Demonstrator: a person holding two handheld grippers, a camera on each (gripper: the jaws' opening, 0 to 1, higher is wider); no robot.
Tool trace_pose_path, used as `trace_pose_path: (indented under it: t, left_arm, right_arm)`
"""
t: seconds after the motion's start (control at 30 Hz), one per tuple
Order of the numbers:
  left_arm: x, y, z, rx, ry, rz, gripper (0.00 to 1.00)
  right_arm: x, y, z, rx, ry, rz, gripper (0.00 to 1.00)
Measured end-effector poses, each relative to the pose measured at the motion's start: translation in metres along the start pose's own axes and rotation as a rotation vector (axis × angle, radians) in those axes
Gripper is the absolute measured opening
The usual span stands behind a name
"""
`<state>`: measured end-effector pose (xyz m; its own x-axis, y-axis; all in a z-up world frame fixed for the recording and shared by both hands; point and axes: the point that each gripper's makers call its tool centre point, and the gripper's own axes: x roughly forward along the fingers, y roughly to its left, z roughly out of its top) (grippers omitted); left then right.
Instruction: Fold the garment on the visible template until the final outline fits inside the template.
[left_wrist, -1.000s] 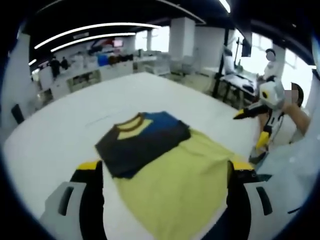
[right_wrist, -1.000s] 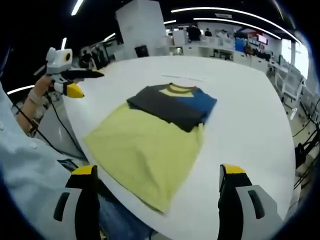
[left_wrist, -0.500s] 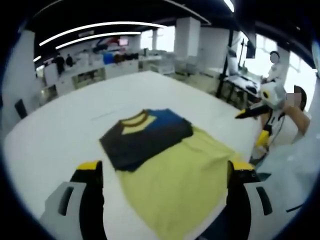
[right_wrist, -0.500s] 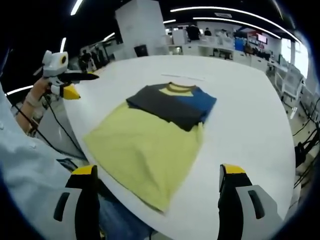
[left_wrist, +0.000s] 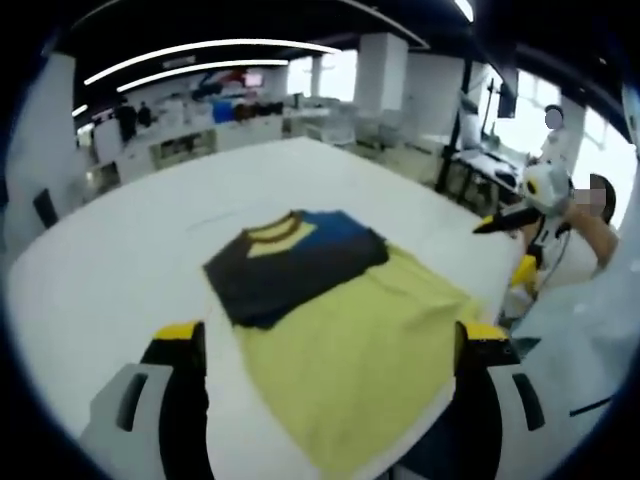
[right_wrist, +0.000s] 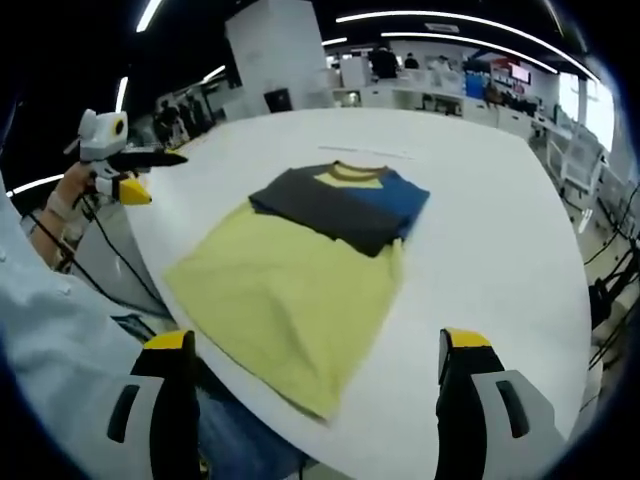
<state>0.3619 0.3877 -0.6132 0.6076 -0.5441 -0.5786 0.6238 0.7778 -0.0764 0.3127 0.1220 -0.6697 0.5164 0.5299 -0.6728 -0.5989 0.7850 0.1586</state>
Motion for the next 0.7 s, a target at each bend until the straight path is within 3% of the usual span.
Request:
trace_pose_path:
  t: [0.7]
  left_arm:
    - [-0.006, 0.004, -0.032, -0.062, 0.057, 0.028, 0.98]
  right_arm:
    - [0.001, -0.003, -0.007, 0.019, 0.0, -0.003, 1.0]
